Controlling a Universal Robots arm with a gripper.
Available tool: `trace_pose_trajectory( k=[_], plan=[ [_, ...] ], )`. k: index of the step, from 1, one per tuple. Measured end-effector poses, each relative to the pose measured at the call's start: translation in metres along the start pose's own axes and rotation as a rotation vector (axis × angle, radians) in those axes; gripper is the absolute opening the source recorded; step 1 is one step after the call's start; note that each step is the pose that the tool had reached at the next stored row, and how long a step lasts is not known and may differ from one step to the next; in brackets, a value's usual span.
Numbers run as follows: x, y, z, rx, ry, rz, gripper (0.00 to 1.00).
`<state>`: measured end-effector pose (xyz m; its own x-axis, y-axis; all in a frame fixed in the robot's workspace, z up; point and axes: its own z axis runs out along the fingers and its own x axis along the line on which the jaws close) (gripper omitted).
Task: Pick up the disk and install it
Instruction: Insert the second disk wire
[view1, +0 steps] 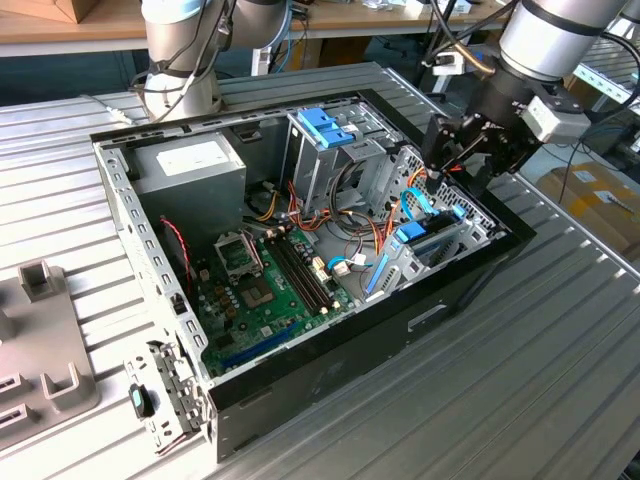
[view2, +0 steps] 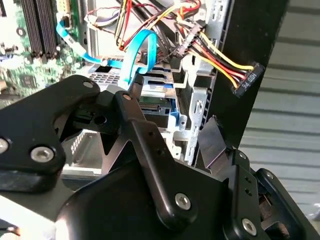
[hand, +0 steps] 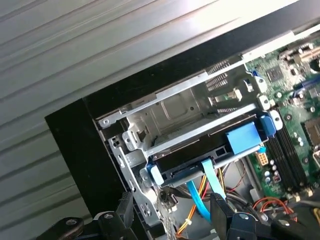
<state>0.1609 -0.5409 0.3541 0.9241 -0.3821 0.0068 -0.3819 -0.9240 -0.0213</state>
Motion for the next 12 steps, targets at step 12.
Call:
trace_pose_trajectory(
  k=[12],
  plan=[
    [0.0053, -0.0022, 0.0, -0.0014, -0.0024, -0.151, 0.71]
  ],
)
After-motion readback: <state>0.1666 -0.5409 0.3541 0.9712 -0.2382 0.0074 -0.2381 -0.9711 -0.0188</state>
